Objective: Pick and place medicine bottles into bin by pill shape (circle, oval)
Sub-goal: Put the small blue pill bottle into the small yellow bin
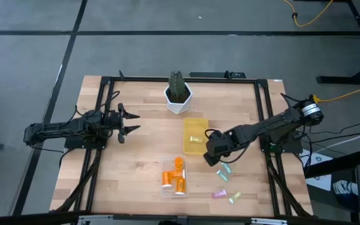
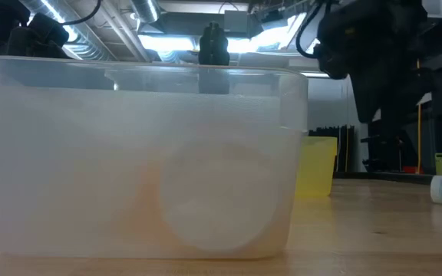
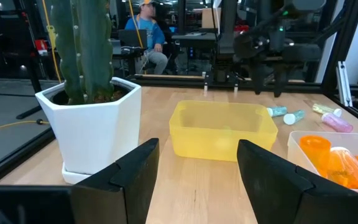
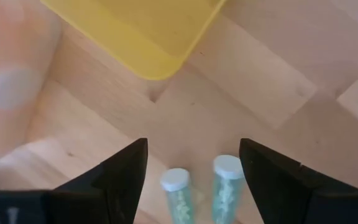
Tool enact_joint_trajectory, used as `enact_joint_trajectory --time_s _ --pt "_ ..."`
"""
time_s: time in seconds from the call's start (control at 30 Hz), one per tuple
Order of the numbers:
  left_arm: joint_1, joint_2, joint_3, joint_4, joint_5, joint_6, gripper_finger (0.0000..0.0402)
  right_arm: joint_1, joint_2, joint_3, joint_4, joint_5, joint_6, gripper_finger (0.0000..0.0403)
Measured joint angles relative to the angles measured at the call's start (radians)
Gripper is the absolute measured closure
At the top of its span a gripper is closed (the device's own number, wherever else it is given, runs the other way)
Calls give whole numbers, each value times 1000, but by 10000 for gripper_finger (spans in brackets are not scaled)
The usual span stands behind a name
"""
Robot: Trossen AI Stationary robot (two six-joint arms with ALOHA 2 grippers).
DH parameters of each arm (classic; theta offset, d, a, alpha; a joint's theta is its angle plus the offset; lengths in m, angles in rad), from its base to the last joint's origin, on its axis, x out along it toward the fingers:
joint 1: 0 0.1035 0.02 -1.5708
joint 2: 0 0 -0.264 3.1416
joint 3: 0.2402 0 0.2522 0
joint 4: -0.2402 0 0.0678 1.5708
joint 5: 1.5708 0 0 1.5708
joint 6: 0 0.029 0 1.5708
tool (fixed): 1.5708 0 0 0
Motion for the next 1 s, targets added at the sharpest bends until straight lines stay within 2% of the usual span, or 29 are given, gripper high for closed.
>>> enact_joint_trajectory --time_s 0.23,0.43,0.57,0.73,1.0 --pt "0 0 0 0 0 -3 190 68 0 -20 19 -6 9 146" --pt "0 0 0 3 0 -8 190 146 1 -20 19 -4 106 146" --pt "0 0 0 4 0 -18 190 197 15 -20 13 63 185 146" --pt "0 0 0 5 0 -35 190 238 54 -20 6 160 188 146" --pt "0 0 0 5 0 -61 190 242 119 -20 -9 139 224 146"
